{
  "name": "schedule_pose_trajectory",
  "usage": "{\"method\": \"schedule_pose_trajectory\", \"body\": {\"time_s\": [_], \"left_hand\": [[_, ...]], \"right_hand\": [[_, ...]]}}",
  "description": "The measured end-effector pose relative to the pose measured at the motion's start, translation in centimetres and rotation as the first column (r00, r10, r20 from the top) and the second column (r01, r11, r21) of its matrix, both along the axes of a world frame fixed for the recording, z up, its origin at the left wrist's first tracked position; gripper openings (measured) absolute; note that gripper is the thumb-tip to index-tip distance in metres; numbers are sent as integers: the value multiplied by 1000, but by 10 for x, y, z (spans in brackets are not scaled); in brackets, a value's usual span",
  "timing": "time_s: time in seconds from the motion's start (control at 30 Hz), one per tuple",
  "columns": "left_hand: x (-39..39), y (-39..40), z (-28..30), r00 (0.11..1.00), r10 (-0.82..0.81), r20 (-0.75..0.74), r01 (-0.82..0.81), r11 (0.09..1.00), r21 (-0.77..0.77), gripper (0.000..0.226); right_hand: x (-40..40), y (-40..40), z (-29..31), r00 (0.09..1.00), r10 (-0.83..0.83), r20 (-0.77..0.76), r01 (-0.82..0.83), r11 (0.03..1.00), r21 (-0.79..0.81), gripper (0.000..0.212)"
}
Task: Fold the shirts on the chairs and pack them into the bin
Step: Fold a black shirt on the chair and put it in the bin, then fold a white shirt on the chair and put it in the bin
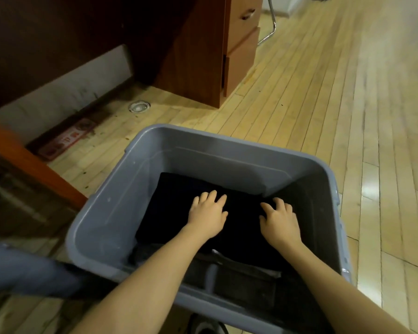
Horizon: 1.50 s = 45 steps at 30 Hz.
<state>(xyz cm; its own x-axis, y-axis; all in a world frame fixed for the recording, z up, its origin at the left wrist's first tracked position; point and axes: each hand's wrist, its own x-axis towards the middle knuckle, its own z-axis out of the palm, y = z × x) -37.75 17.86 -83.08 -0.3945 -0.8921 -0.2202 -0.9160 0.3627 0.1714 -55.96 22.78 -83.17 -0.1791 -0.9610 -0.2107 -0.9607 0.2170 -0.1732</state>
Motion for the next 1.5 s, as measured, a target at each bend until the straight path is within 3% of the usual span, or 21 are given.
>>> {"method": "schedule_pose_trajectory", "body": {"time_s": [0.4, 0.73, 0.97, 1.2, 1.5], "left_hand": [[94, 50, 119, 968, 189, -165, -227, 940, -256, 48], [198, 126, 220, 887, 389, -249, -462, 750, -474, 43], [290, 203, 273, 770, 574, -278, -617, 560, -553, 44], [381, 320, 302, 626, 708, -329, -720, 361, -592, 44], [495, 512, 302, 325, 880, -346, -813, 73, -578, 41]], "right_hand": [[90, -4, 99, 950, 298, 92, -252, 908, -335, 39], [206, 10, 196, 770, 620, 148, -422, 670, -611, 32], [315, 47, 248, 572, 818, 66, -525, 427, -736, 25], [441, 124, 285, 377, 925, 47, -598, 282, -750, 27], [611, 271, 296, 16, 998, 67, -699, 59, -712, 29]]}}
